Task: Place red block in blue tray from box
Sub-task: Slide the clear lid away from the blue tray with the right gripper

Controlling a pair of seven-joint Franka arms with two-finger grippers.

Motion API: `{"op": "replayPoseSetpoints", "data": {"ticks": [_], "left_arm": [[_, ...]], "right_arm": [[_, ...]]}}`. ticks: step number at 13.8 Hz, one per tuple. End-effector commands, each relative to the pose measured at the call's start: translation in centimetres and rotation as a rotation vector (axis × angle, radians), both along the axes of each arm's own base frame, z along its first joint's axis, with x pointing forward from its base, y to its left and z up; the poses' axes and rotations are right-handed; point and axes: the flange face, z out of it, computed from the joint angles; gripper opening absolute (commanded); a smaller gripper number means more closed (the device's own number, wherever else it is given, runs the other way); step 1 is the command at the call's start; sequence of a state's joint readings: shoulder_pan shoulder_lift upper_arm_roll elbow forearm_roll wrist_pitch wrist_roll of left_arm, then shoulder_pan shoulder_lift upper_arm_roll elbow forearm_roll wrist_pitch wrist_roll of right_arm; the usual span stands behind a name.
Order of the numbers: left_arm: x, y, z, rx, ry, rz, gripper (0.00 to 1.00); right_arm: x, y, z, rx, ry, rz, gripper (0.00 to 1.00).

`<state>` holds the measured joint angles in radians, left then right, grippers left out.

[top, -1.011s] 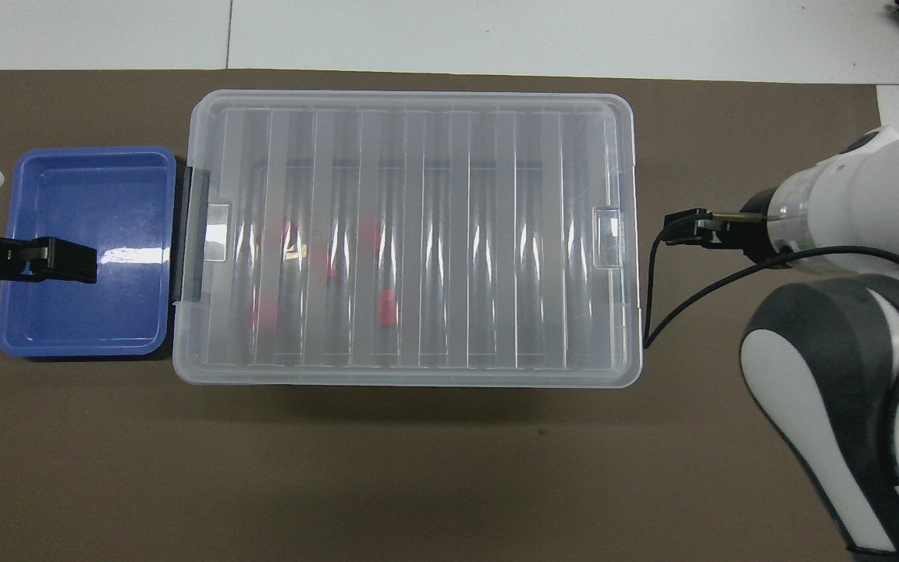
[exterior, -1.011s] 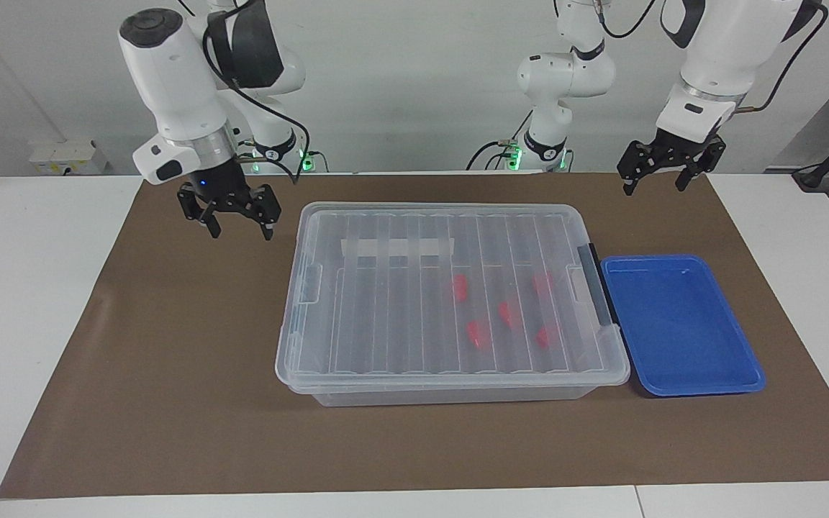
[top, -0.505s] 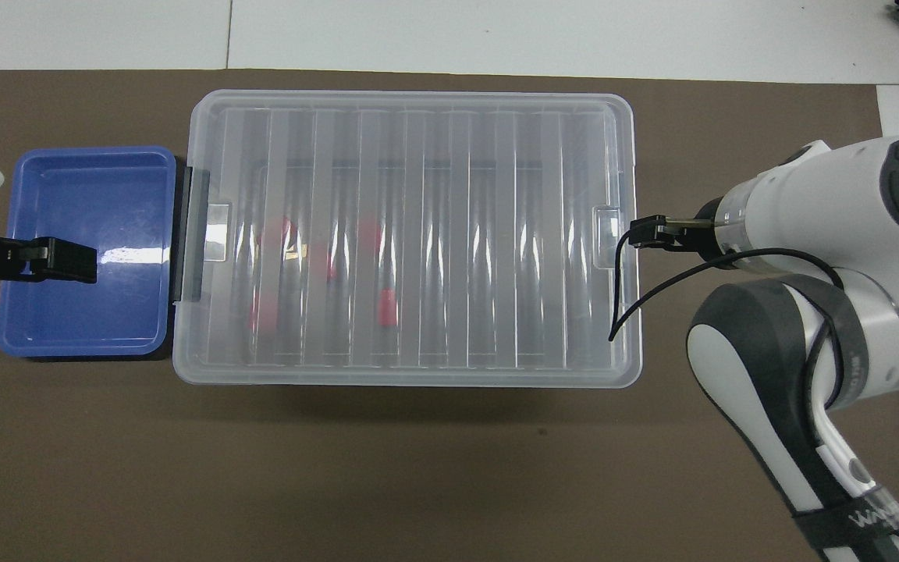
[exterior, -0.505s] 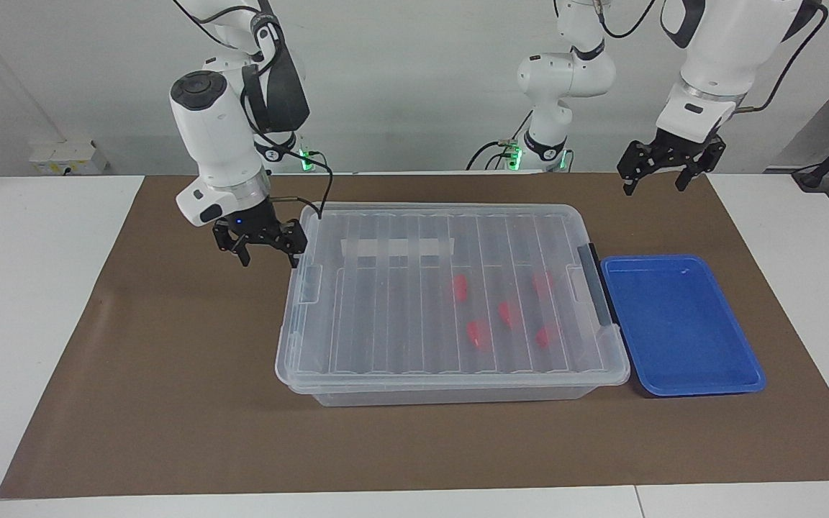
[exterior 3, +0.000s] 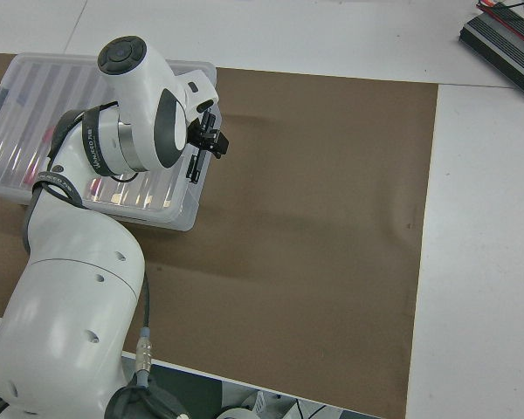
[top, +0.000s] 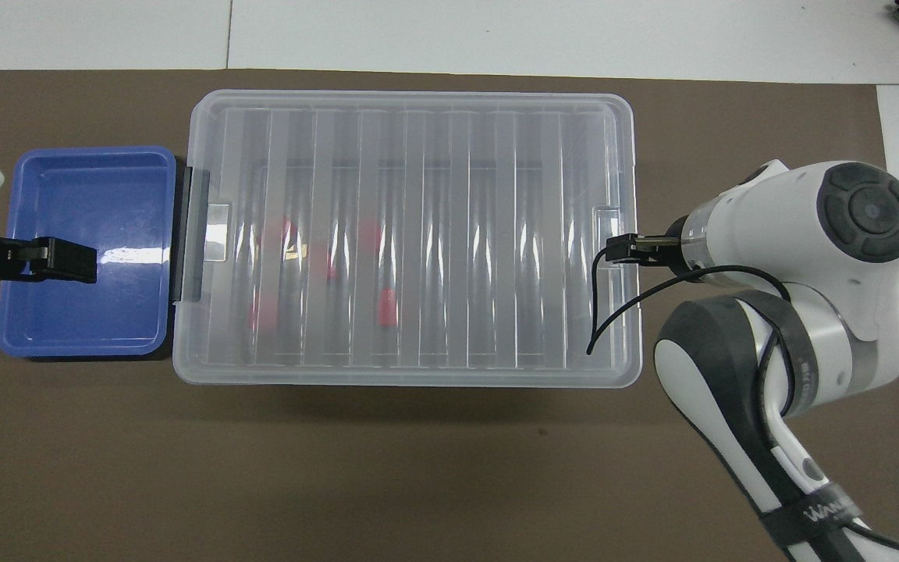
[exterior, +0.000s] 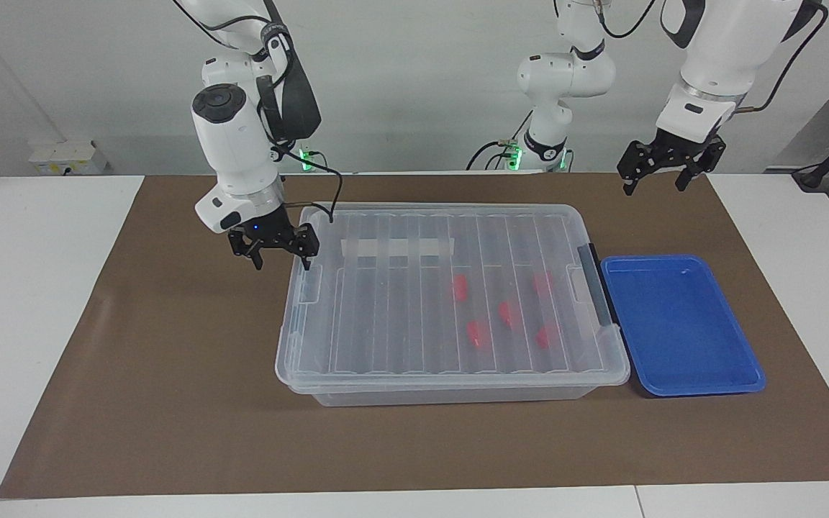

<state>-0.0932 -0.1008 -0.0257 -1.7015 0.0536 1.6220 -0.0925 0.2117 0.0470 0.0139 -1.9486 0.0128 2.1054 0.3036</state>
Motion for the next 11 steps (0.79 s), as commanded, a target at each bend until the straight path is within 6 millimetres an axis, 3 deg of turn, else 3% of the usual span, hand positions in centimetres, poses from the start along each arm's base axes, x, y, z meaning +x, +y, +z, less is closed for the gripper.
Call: {"op": "replayPoseSetpoints", "data": {"ticks": [1,7,11], "left_arm": [[-0.2,0.3,-0.1,-0.009,-0.01,-0.002,1.0],[-0.2,0.2,-0.1,-0.009,-0.01,-0.003,1.0],[-0.2,0.2,-0.1,-0.008,-0.006,-0.003,1.0]], "right_arm": [[-0.1,-0.7,-0.3,-0.024,-0.015,0.026,0.99],[0.4,-3.1,-0.5,-0.072,-0.02,0.071,0.96],[1.0,-8.8,-0.8,-0.104,-0.009,0.158,0.96]]}}
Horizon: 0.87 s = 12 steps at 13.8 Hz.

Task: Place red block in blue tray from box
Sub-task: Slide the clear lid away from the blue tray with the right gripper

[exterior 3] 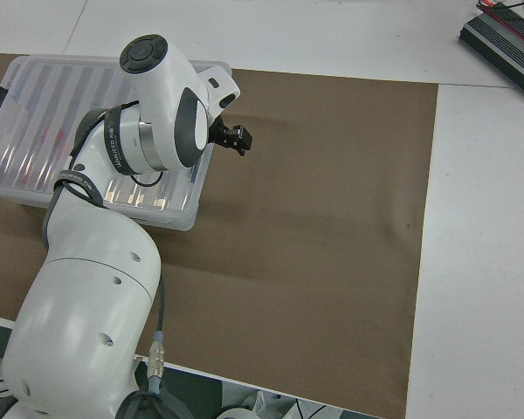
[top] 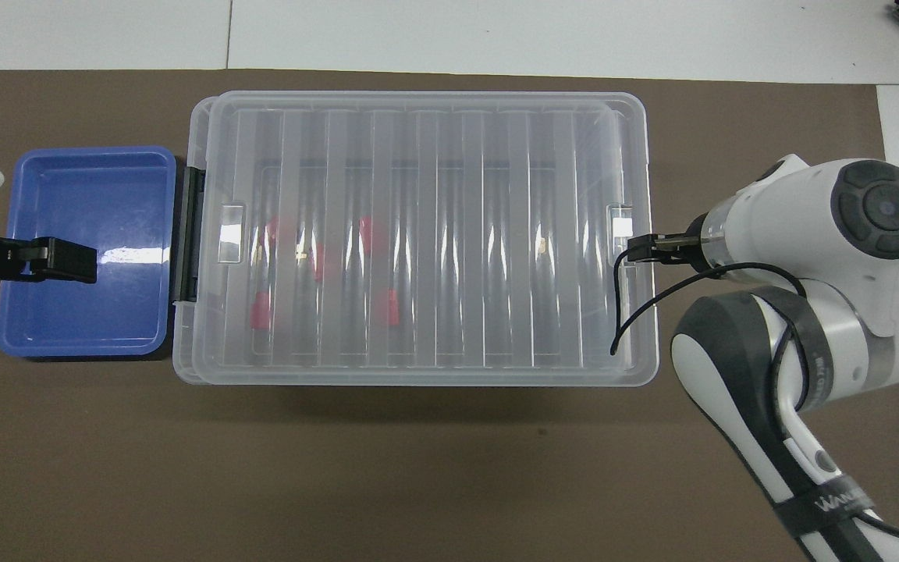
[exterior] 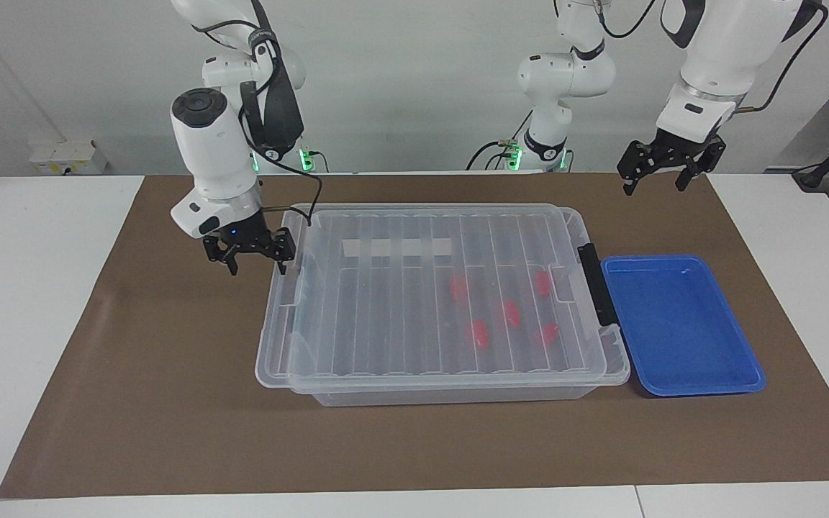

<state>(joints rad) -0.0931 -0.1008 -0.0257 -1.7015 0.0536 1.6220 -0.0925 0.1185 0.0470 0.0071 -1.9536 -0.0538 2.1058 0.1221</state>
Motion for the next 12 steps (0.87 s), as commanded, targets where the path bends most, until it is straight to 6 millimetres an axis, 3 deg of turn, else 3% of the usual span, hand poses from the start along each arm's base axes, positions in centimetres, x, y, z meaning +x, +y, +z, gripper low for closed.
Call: {"op": "replayPoseSetpoints", "data": {"ticks": [1,9,12], "left_arm": [[-0.2,0.2,-0.1,-0.008,-0.006,-0.003,1.0],[-0.2,0.2,-0.1,-0.008,-0.008,-0.005,1.0],[-0.2,0.1,-0.1,-0.008,-0.007,-0.003,1.0]], "right_arm": [[0.0,-3.7,-0.7,-0.028,0.003,0.068,0.96],[0.0,-9.3,-0.7,-0.055,0.024,0.223,0.96],[0.1,-10.1,-0.6,-0.062,0.02,0.269,0.96]]}}
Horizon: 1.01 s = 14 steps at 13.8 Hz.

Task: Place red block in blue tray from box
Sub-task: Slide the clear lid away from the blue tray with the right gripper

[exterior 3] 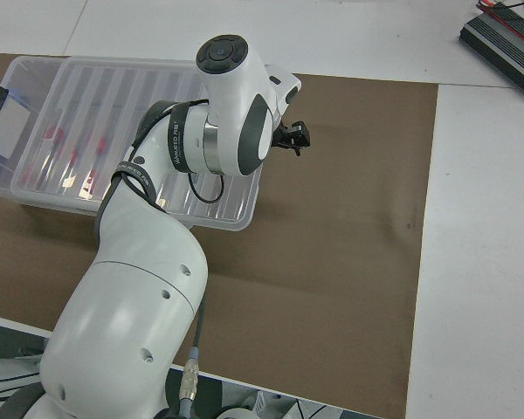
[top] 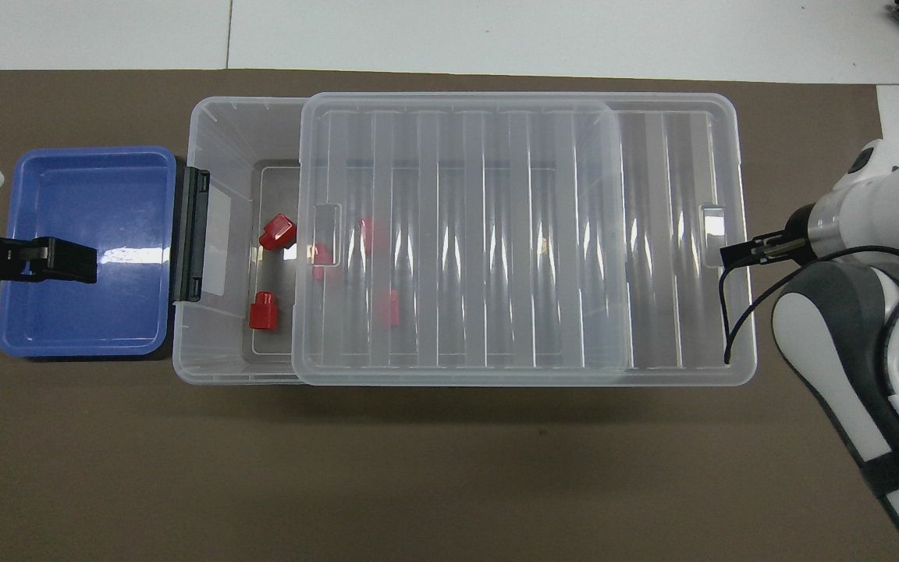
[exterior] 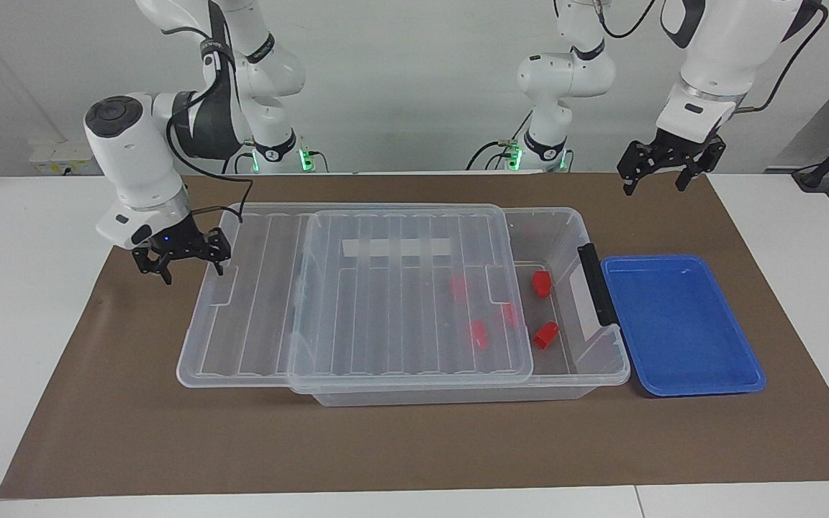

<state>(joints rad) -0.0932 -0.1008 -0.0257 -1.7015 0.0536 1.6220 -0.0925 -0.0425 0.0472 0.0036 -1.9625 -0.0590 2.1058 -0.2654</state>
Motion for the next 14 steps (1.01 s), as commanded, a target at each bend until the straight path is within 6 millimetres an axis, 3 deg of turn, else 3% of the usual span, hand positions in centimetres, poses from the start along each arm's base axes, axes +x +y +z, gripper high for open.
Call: {"op": "replayPoseSetpoints", "data": {"ticks": [1,4,6,9,10,13,14], "left_arm": [[-0.2,-0.3,0.0,-0.009,-0.012,-0.014,1.0],[0.0,-0.6,0.5,-0.02,-0.039,0.014,1.0],[0.4,-1.7,0.5,-0.105,-0.072,0.203,1.0],[0.6,-5.6,-0.6,-0.138,-0.099,0.344,1.0],[0.8,-6.9,-1.4,-0.143,-0.103,0.338,1.0],[2.7,-15.3,-7.4,-0.116,-0.103,0.335,1.0],[3.1,-16.1,-9.0,-0.094,-0.11,0.317,1.0]], "right_arm": [[-0.2,-1.3,-0.1,-0.019,-0.006,0.059,0.96],[-0.3,-3.6,-0.1,-0.031,-0.001,0.139,0.96],[-0.2,-4.5,-0.1,-0.036,-0.001,0.164,0.97],[-0.3,-5.7,0.0,-0.041,-0.001,0.187,0.97],[-0.3,-5.8,-0.1,-0.04,0.0,0.185,0.97],[0.0,-5.8,0.5,-0.038,0.003,0.18,0.98],[0.0,-5.2,1.1,-0.032,0.002,0.175,0.98]]}}
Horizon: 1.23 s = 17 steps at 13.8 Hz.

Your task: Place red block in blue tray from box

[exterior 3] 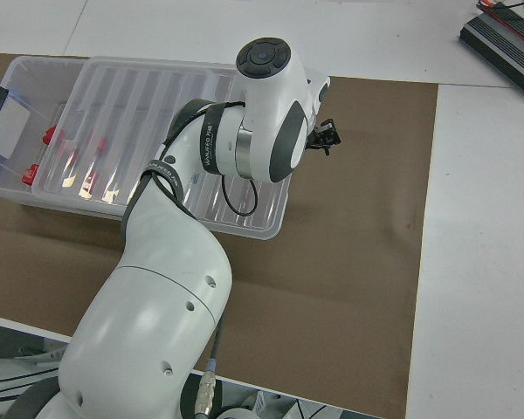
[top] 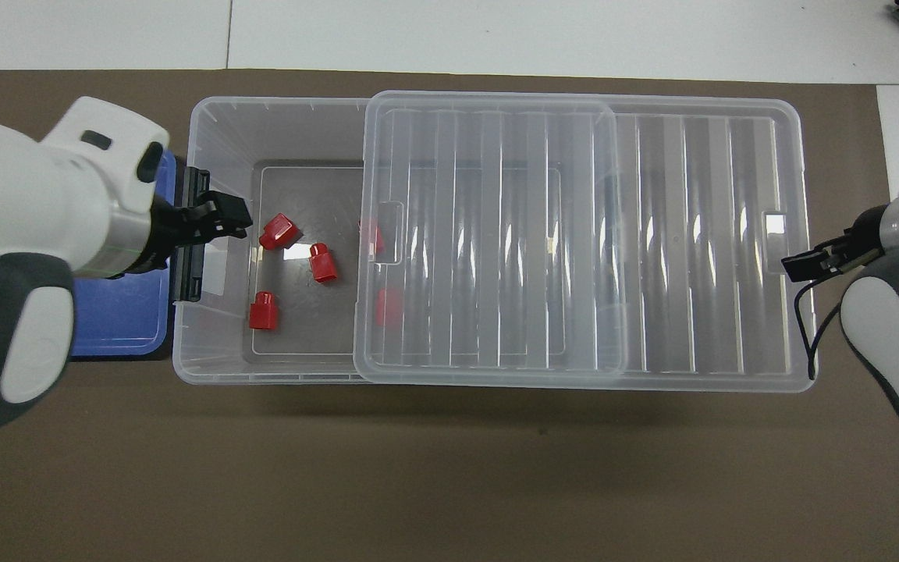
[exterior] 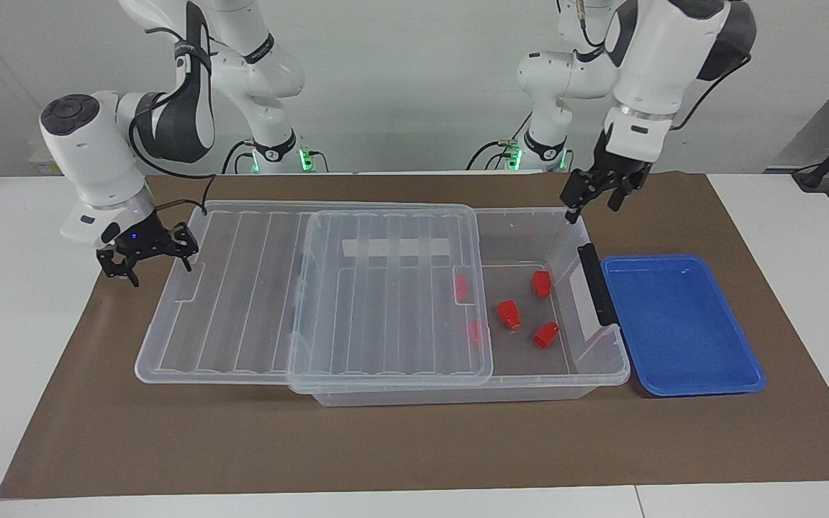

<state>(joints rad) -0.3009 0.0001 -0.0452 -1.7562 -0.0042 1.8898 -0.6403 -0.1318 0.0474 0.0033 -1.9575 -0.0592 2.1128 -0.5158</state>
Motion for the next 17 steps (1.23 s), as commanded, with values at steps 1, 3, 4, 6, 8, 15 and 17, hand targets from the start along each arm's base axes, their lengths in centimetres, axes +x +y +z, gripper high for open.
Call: {"op": "replayPoseSetpoints", "data": {"ticks": [1,3,4,6,8,15,17], "left_arm": [[1.9,-2.6,-4.9,0.044,-0.009,-0.007,1.0],[3.1,-3.8,-8.0,0.051,-0.021,-0.028,1.0],[3.1,-3.8,-9.4,0.051,-0.024,-0.03,1.0],[2.5,-5.1,-12.9,0.045,-0.034,-0.05,1.0],[2.4,-5.3,-17.0,0.066,-0.027,-0.072,1.0],[1.1,-6.6,-23.5,0.072,-0.026,-0.122,1.0],[1.3,-6.8,-24.5,0.064,-0.037,-0.125,1.0]], "right_arm": [[0.1,0.5,1.6,0.007,0.008,-0.014,0.98],[-0.8,2.2,3.5,0.019,0.015,-0.121,0.98],[-1.2,3.7,4.3,0.025,0.012,-0.162,0.98],[-1.9,6.6,5.7,0.043,-0.001,-0.316,0.98],[-1.9,9.3,7.1,0.061,-0.028,-0.414,0.98],[-0.3,14.1,17.0,0.079,-0.004,-0.616,0.98],[-0.6,14.2,17.3,0.079,-0.003,-0.617,0.99]]}}
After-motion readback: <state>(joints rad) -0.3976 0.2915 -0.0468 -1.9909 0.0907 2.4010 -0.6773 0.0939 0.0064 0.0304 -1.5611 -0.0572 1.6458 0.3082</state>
